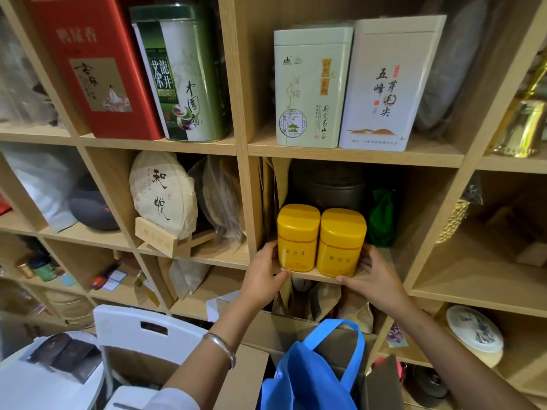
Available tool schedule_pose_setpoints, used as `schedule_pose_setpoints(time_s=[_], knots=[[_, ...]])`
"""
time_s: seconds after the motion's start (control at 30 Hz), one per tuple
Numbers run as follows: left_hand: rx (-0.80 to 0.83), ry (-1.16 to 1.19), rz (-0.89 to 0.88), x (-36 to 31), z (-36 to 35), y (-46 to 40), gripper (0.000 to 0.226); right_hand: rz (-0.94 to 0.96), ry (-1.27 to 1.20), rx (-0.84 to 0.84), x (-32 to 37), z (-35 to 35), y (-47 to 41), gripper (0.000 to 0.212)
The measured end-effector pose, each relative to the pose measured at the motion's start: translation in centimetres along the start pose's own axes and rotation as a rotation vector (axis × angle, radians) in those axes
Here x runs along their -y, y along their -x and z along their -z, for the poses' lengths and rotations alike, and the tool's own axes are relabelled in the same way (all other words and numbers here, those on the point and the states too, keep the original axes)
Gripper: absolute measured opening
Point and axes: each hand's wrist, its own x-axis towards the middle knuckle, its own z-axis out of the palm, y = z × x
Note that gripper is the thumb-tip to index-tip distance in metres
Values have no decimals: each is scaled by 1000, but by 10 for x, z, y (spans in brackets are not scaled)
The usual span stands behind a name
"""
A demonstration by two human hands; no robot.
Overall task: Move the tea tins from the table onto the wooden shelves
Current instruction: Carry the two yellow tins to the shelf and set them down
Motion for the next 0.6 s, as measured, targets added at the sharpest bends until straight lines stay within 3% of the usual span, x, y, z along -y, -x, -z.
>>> schedule_pose_setpoints(time_s=[0.1, 0.17, 0.27, 0.33, 0.43, 0.6], knots=[[5, 39, -20, -9, 3, 3, 75, 30, 27, 1, 5, 4, 7, 106], [-7, 15, -48, -12, 6, 7, 83, 66, 22, -86, 12, 11, 18, 112], [-68, 32, -64, -16, 13, 10, 92, 261, 150, -233, 38, 25, 30, 100], [-86, 74, -22, -20, 16, 7, 94, 422, 240, -246, 66, 34, 25, 88], [-40, 97, 23, -26, 11, 5, 95, 536, 341, -125, 110, 36, -1, 79], [-18, 112, 53, -25, 1, 5, 88, 495, 533, 115, 141, 20, -42, 82]])
